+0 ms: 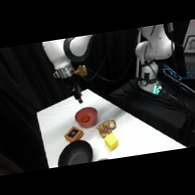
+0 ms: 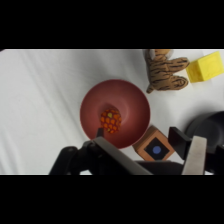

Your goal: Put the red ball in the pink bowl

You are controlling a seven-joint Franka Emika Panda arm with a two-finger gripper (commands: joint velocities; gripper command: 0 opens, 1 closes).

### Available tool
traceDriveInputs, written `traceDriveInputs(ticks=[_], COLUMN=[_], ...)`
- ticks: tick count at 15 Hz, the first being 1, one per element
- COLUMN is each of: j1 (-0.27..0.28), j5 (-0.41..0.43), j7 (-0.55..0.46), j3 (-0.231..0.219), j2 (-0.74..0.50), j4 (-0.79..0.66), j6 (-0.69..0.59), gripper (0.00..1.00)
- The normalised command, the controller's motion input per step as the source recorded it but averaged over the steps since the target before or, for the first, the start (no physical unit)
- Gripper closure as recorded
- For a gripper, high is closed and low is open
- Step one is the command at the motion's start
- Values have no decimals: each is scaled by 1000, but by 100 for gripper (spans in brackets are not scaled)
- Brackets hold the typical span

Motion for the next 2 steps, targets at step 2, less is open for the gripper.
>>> traceDriveInputs(ticks=[2], j1=[20], j5=[-23], j7=[-55], j3=[-13], j2=[-160], j4=[88], j6=[-169], gripper=[0])
